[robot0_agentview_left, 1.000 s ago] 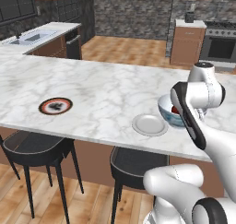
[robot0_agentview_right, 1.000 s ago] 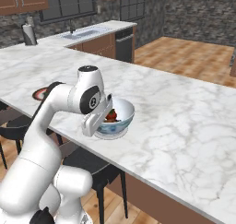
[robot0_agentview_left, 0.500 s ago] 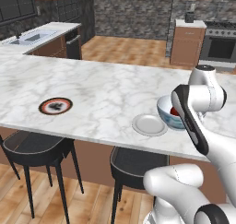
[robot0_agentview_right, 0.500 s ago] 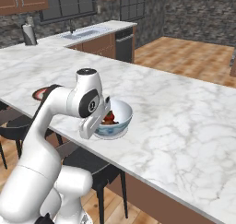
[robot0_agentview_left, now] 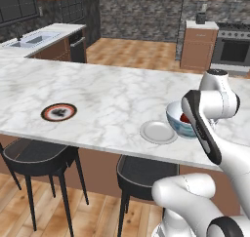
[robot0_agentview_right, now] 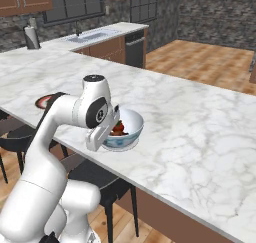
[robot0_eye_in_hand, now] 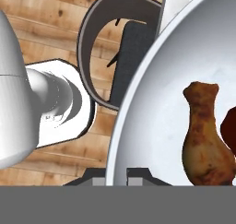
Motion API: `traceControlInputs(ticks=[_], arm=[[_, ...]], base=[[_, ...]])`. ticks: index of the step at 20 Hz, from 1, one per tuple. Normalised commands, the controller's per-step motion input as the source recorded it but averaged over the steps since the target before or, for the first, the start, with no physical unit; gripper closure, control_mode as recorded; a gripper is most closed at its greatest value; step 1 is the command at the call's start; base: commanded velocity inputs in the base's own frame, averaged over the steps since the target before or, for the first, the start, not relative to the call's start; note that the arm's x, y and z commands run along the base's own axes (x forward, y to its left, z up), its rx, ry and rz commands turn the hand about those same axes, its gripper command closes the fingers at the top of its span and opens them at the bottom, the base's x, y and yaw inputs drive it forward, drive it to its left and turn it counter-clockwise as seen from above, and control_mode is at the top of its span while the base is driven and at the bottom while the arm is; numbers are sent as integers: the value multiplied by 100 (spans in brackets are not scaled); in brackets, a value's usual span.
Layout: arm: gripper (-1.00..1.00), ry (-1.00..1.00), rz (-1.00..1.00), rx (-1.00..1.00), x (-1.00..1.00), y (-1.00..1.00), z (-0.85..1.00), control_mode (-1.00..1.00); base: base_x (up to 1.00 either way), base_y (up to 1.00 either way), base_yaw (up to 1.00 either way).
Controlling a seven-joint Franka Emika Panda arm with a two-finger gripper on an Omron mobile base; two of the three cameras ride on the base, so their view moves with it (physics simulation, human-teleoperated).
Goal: Pick the chicken drumstick and bell pepper from their plates and place them in the bowl. Then put the bowl in the fridge.
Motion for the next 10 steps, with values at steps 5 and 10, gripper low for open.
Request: traceControlInputs(ticks=[5, 10], arm=[[100, 0, 0, 0, 0, 0, 0, 100], [100, 0, 0, 0, 0, 0, 0, 100]], base=[[0, 0, 0], [-25, 0, 3]])
